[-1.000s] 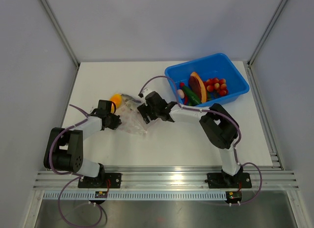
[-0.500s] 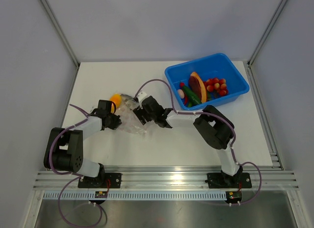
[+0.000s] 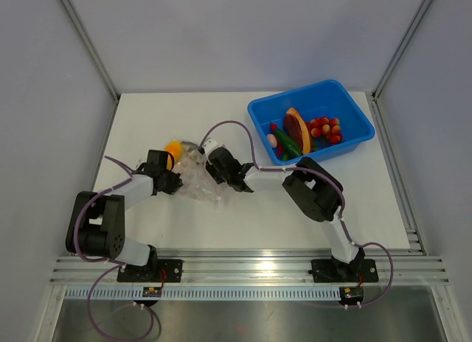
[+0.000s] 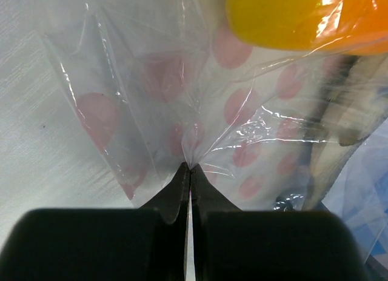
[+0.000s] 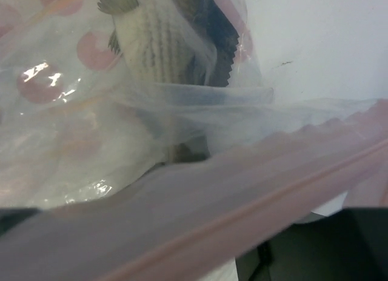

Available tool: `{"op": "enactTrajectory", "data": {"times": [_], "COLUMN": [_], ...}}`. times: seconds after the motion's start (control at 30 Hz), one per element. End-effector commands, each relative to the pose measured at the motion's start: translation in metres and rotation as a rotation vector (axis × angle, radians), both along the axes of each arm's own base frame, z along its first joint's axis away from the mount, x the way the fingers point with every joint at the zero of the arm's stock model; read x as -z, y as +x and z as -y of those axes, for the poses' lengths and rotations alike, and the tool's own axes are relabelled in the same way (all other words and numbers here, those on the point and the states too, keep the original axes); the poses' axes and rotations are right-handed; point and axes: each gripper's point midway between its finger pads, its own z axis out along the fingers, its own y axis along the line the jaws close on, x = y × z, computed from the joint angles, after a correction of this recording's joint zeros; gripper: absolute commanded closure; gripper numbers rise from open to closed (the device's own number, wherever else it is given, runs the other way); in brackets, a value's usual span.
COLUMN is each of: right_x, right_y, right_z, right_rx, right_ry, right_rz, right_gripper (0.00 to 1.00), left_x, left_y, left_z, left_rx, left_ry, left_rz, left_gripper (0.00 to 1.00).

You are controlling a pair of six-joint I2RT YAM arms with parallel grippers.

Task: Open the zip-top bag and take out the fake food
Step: Pick up the fake fish from the zipper food storage bag.

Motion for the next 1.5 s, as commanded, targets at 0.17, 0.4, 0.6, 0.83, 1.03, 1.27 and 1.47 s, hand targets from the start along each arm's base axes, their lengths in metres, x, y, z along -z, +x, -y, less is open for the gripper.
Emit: {"op": "enactTrajectory", "data": {"times": [0.17, 0.4, 0.6, 0.83, 1.03, 1.27, 1.47], "right_x": [-0.026, -0.049, -0.063, -0.063, -0.078, -0.095, -0.106], "right_y": [0.011, -0.001, -0.010, -0.026, -0.041, -0.062, -0.088], "right_z": [0.000, -0.007, -0.010, -0.009, -0.006, -0.004, -0.008], "right_rx": [0.059, 0.044, 0.046, -0.029, -0.082, -0.112, -0.155], "right_ry": [-0.008, -0.077, -0.174, -0.247, -0.227, -0.182, -0.093], "right_rz": [0.084, 0.195, 0.278, 0.209, 0.150, 0.041, -0.098], "right_gripper": [0.75, 0.93, 1.00, 1.00, 1.00, 1.00, 0.99], "left_x": [-0.003, -0.002, -0.002, -0.002, -0.001, -0.001, 0.001], "left_y": [0.006, 0.003, 0.004, 0.005, 0.006, 0.007, 0.007], "left_z": [0.000, -0.009, -0.012, -0.014, -0.014, -0.015, -0.018], "left_rx": [0.015, -0.014, -0.029, -0.033, -0.033, -0.035, -0.041], "left_ry": [0.003, 0.044, 0.059, 0.069, 0.072, 0.080, 0.092], "left_rz": [0.013, -0.011, -0.010, -0.012, -0.018, -0.022, -0.026], "left_gripper": [1.00, 1.00, 1.00, 1.00, 1.00, 1.00, 1.00]}}
